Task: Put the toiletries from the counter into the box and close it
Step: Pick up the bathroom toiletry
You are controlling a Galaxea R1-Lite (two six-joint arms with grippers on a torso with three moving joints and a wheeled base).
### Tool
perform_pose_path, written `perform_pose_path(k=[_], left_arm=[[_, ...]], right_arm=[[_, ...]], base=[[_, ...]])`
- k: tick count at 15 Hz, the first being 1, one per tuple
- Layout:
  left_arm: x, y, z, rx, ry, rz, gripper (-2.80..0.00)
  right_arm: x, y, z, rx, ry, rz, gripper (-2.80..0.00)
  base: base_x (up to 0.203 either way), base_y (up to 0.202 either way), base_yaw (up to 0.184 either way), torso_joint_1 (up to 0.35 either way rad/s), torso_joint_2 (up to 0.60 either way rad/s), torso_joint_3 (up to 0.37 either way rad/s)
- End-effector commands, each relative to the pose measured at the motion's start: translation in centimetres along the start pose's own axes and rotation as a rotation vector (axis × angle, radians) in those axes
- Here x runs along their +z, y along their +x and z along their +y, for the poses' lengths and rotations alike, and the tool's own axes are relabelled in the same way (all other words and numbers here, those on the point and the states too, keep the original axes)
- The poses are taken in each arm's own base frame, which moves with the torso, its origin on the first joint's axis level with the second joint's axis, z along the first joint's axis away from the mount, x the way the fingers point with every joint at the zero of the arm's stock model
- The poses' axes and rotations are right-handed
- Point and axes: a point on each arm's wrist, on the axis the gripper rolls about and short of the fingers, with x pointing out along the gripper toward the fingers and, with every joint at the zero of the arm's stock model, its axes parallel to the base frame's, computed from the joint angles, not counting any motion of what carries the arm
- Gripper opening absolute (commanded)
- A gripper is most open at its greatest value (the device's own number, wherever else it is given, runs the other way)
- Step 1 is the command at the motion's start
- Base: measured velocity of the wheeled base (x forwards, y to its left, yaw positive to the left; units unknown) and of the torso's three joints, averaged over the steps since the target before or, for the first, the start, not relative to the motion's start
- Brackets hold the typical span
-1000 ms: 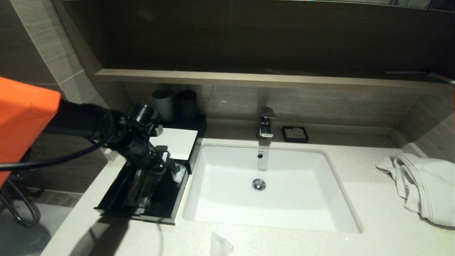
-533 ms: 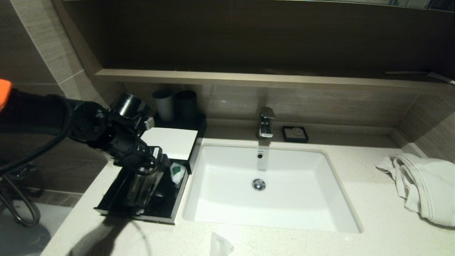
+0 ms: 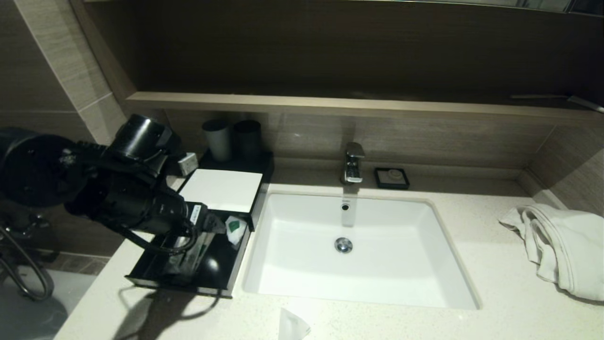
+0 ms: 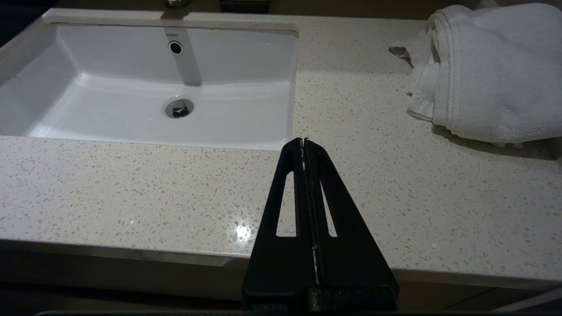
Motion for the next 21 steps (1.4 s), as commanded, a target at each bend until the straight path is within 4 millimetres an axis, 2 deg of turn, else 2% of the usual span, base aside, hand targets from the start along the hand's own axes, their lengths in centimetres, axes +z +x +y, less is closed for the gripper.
perform_pose_path(k=[1,2,8,14,15,19,21], left_arm=[[-1.0,-1.3,-1.3,-0.036,0.039,-0.014,0.00],[-1.3,-1.3,-1.9,-0.051,0.058,-0.007,-2.80],[-2.1,-0.5,-5.3,-0.125,0.160,0.030,-2.80],[-2.5,2.0,-8.5,-0.161,0.230,0.095,-2.80],[-2.6,2.0,-8.8,-0.165,0.234,0.098,-2.80],[-3.1,1.9,-12.0,-0.223,0.300,0.107,-2.80],[-3.6,2.8,-12.6,-0.219,0.320,0.141,-2.80]], right_arm=[[0.0,0.0,0.0,0.001,0.000,0.000,-2.80],[0.0,0.0,0.0,0.001,0.000,0.000,-2.80],[0.0,0.0,0.0,0.001,0.000,0.000,-2.80],[0.0,0.0,0.0,0.001,0.000,0.000,-2.80],[0.0,0.0,0.0,0.001,0.000,0.000,-2.80],[0.0,0.0,0.0,0.001,0.000,0.000,-2.80],[0.0,0.0,0.0,0.001,0.000,0.000,-2.80]], base=[[0.000,0.000,0.000,0.000,0.00,0.000],[0.000,0.000,0.000,0.000,0.00,0.000],[0.000,0.000,0.000,0.000,0.00,0.000],[0.000,0.000,0.000,0.000,0.00,0.000],[0.000,0.000,0.000,0.000,0.00,0.000],[0.000,0.000,0.000,0.000,0.00,0.000],[0.000,0.000,0.000,0.000,0.00,0.000]])
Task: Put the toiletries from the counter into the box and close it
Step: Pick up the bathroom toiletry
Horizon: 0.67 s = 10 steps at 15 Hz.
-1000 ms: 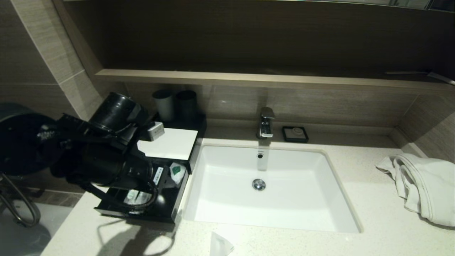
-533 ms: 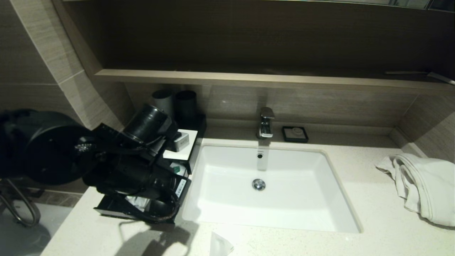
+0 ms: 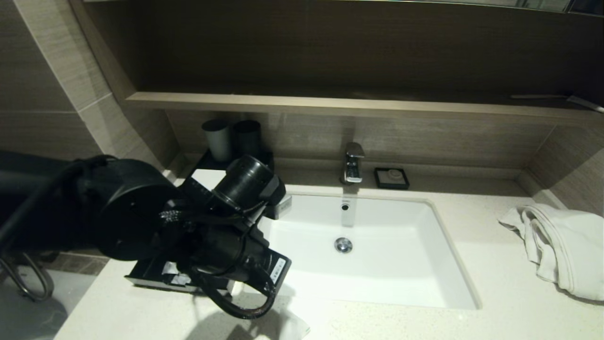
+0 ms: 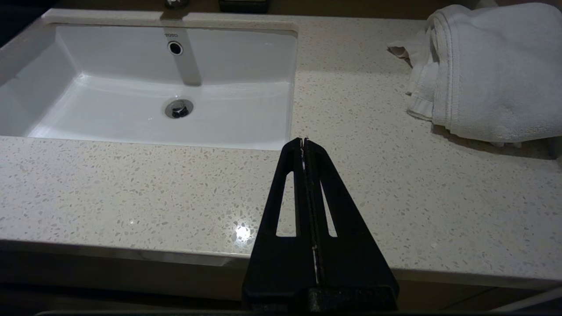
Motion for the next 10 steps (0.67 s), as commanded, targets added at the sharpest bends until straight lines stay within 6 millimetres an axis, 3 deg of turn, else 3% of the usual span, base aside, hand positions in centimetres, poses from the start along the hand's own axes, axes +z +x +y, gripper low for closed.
perform_pose_path(k=[1,4,10], left_arm=[[-0.2,1.9,-0.6,0.004,0.016,0.059,-2.80],[-0.6,3.1,-1.9,0.003,0.054,0.155,-2.80],[-0.7,3.7,-2.6,0.001,0.126,0.227,-2.80]], right_arm=[[0.0,0.0,0.0,0.001,0.000,0.000,-2.80],[0.0,0.0,0.0,0.001,0.000,0.000,-2.80],[0.0,0.0,0.0,0.001,0.000,0.000,-2.80]], base=[[0.000,0.000,0.000,0.000,0.00,0.000],[0.000,0.000,0.000,0.000,0.00,0.000],[0.000,0.000,0.000,0.000,0.00,0.000]])
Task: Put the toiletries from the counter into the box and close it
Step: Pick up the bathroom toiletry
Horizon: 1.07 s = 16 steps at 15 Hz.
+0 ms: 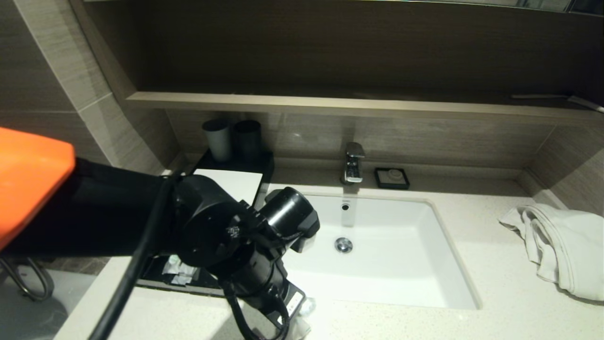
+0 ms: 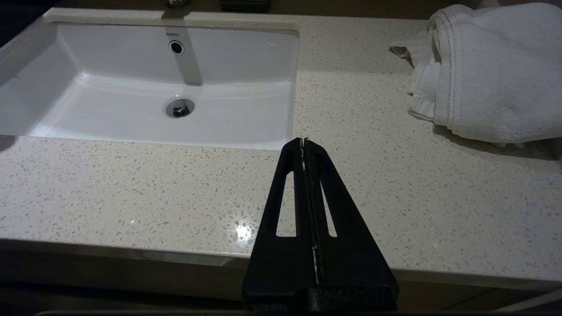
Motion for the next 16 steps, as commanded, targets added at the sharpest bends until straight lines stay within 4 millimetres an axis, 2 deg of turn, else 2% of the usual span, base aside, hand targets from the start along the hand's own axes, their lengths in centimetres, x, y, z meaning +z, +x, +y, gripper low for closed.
perform_pose_path(k=[1,11,16], left_arm=[[0.0,0.4,-0.5,-0.003,0.026,0.014,-2.80],[-0.5,1.7,-2.0,0.026,0.126,0.076,-2.80],[-0.6,1.7,-2.3,0.020,0.163,0.076,-2.80]], right_arm=[[0.0,0.0,0.0,0.000,0.000,0.000,-2.80],[0.0,0.0,0.0,0.000,0.000,0.000,-2.80],[0.0,0.0,0.0,0.000,0.000,0.000,-2.80]], base=[[0.000,0.000,0.000,0.000,0.00,0.000],[0.000,0.000,0.000,0.000,0.00,0.000],[0.000,0.000,0.000,0.000,0.00,0.000]])
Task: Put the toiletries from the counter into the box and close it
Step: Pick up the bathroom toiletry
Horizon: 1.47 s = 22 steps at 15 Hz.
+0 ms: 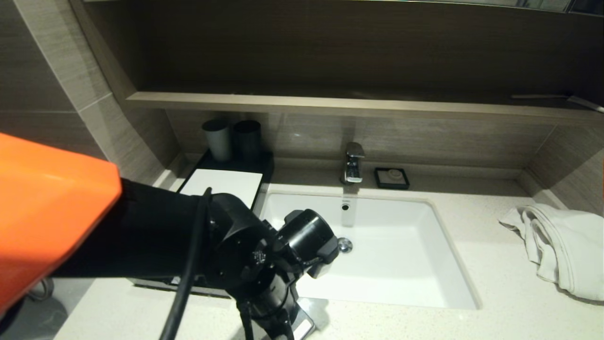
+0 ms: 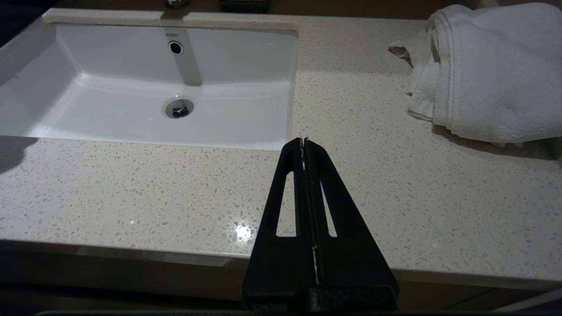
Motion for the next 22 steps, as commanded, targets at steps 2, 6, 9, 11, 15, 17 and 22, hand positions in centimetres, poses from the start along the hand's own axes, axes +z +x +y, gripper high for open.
perform_pose_path(k=[2,6,9,11,15,17,22], left_arm=[[-0.1,0.0,-0.4,-0.002,0.019,0.004,-2.80],[-0.1,-0.1,-0.6,-0.005,0.057,0.005,-2.80],[-0.1,-0.2,-1.2,-0.011,0.091,-0.001,-2.80],[0.0,0.1,-1.2,-0.007,0.090,-0.003,-2.80],[0.1,0.9,-1.3,-0.004,0.091,0.016,-2.80],[0.2,1.2,-1.2,0.024,0.089,0.023,-2.80],[0.4,1.0,-1.2,0.025,0.082,0.009,0.00]], right_arm=[[0.0,0.0,0.0,0.000,0.000,0.000,-2.80],[0.0,0.0,0.0,0.000,0.000,0.000,-2.80],[0.0,0.0,0.0,0.000,0.000,0.000,-2.80],[0.0,0.0,0.0,0.000,0.000,0.000,-2.80],[0.0,0.0,0.0,0.000,0.000,0.000,-2.80],[0.0,0.0,0.0,0.000,0.000,0.000,-2.80],[0.0,0.0,0.0,0.000,0.000,0.000,-2.80]], base=[[0.000,0.000,0.000,0.000,0.00,0.000],[0.000,0.000,0.000,0.000,0.00,0.000],[0.000,0.000,0.000,0.000,0.00,0.000],[0.000,0.000,0.000,0.000,0.00,0.000],[0.000,0.000,0.000,0.000,0.00,0.000],[0.000,0.000,0.000,0.000,0.00,0.000],[0.000,0.000,0.000,0.000,0.00,0.000]])
